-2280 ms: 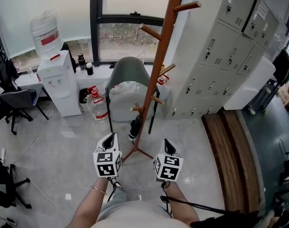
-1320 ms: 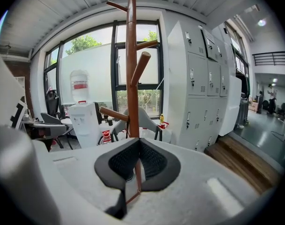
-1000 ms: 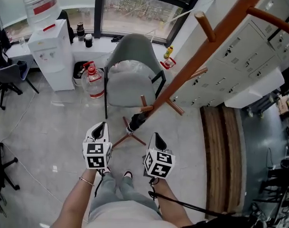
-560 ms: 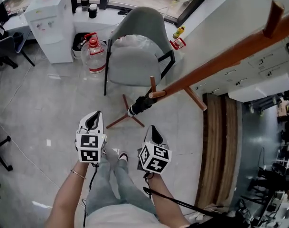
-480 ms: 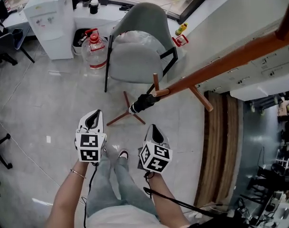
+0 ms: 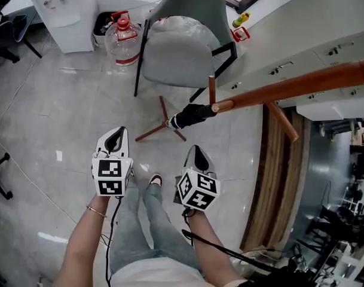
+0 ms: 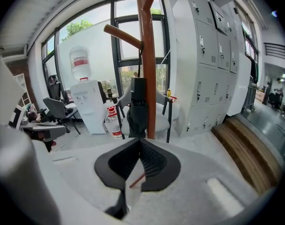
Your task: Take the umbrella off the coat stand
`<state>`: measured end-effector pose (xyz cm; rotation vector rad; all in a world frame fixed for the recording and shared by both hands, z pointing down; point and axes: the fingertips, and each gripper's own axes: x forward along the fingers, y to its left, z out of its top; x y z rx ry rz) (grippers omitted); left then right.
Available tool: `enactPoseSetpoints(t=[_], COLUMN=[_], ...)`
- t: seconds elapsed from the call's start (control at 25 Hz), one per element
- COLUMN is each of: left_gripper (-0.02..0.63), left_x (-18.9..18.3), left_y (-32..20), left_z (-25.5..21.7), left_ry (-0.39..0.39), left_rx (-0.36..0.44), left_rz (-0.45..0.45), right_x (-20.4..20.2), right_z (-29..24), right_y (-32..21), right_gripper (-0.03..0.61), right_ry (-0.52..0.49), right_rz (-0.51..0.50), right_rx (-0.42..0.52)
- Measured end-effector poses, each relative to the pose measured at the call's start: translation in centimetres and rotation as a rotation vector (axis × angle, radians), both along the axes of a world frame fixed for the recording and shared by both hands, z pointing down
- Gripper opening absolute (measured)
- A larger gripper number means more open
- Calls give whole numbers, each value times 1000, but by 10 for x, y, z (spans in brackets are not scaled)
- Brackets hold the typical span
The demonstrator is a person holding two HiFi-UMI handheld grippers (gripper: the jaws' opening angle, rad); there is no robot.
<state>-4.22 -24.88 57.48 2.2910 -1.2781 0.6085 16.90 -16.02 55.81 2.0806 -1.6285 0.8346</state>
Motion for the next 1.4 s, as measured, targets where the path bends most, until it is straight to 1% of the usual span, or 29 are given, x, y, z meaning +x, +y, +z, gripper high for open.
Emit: enactPoseSetpoints(t=[0.28, 0.36, 0.64, 1.28, 1.4], left_gripper=[2, 2, 2, 2, 2], left_x=[-8, -11, -26, -58, -63], left_y=[6, 9, 11, 2, 0], left_z=[5, 10, 21, 52, 56], left_ry=[-2, -7, -26, -60, -66], left_rx=[-20, -30, -51, -98, -107], left_rz=[-8, -6, -22, -36, -42], right_x=[-6, -9, -9, -12, -12], right_z=[9, 12, 26, 53, 57], right_y=[-6, -8, -17, -46, -52], right_gripper=[6, 26, 46, 124, 149], right_ry=[-12, -15, -13, -3, 1], right_rz=[-9, -12, 34, 101, 115], right_rx=[-7, -7, -18, -23, -26])
